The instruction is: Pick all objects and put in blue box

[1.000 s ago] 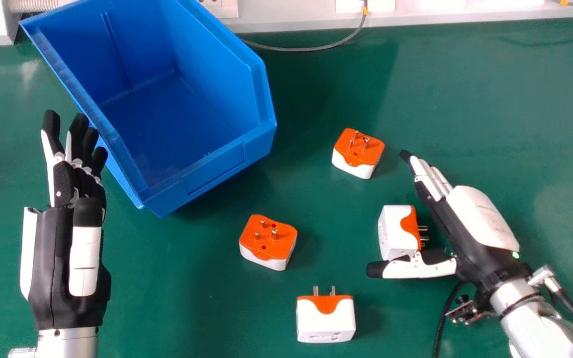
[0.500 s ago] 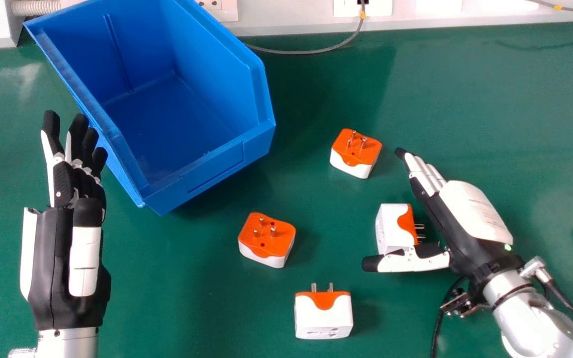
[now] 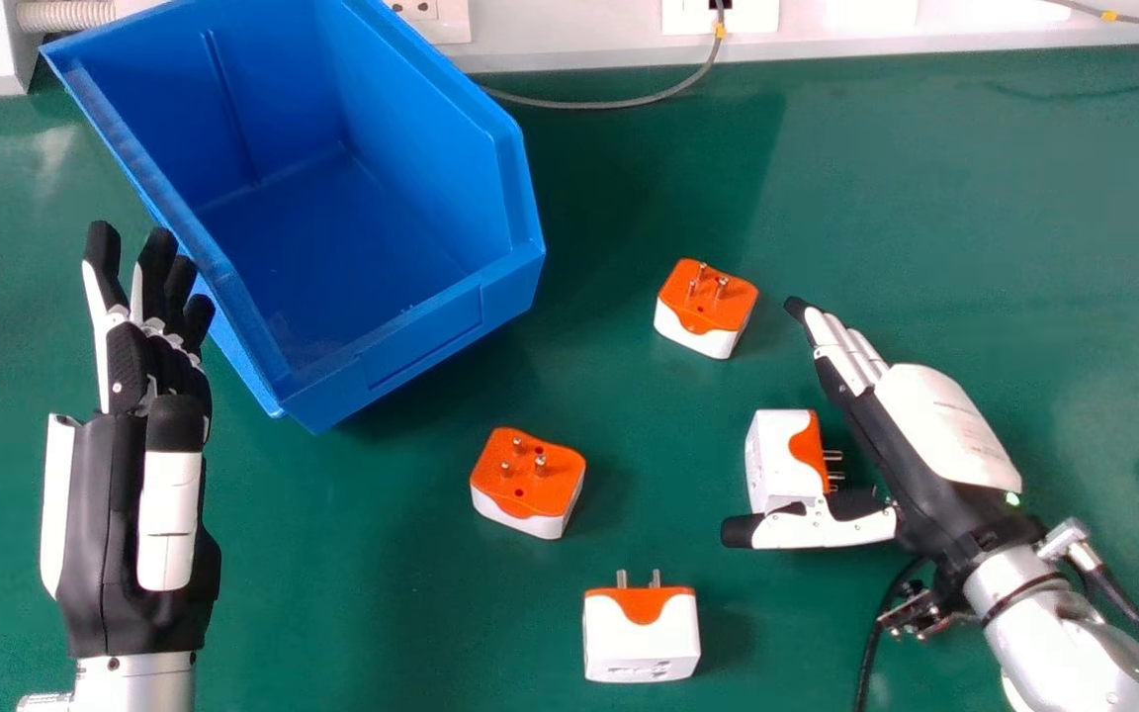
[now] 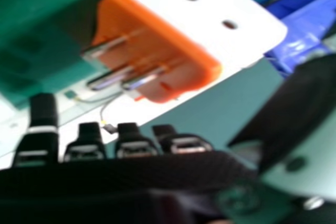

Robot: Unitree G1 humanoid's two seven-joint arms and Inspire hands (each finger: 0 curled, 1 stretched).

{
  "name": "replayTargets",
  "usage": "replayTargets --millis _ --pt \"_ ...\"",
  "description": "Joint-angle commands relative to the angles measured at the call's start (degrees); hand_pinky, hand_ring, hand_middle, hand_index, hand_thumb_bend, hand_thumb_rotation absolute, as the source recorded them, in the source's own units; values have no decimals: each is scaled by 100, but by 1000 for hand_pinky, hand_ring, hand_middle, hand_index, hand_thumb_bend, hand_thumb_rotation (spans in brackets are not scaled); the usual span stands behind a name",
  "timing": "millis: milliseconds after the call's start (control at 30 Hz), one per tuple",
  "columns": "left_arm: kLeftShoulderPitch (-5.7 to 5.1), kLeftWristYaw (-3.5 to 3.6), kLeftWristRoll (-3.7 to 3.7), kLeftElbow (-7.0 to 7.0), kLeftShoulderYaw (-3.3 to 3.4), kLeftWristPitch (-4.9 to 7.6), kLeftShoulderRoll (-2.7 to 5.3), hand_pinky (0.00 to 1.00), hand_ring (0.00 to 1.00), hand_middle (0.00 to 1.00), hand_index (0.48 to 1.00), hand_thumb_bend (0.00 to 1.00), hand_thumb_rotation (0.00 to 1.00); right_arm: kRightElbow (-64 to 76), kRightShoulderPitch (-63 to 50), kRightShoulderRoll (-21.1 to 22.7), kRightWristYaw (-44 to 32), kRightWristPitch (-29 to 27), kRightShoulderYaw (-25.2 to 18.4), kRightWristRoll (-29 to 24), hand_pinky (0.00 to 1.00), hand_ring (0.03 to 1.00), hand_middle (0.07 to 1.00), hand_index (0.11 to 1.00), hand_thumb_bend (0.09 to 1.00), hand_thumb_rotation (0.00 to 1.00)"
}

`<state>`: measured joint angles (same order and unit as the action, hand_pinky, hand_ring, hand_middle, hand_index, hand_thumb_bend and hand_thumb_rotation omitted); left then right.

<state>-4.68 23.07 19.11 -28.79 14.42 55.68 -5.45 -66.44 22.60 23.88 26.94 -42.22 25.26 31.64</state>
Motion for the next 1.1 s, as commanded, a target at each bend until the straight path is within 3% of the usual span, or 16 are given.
replayTargets --millis 0,500,1067 --pt "4 -8 -23 92 -27 83 8 1000 1000 1000 1000 818 893 -101 -343 -177 -498 -11 198 151 784 987 1000 1000 1000 616" --pt "-18 4 1 150 -50 53 9 1000 1000 1000 1000 822 893 19 -437 -216 -552 -188 253 13 775 990 1000 1000 1000 602" --pt "-50 -111 -88 145 -33 102 33 1000 1000 1000 1000 828 893 280 -677 -286 -612 -277 252 -92 739 982 1000 1000 1000 589"
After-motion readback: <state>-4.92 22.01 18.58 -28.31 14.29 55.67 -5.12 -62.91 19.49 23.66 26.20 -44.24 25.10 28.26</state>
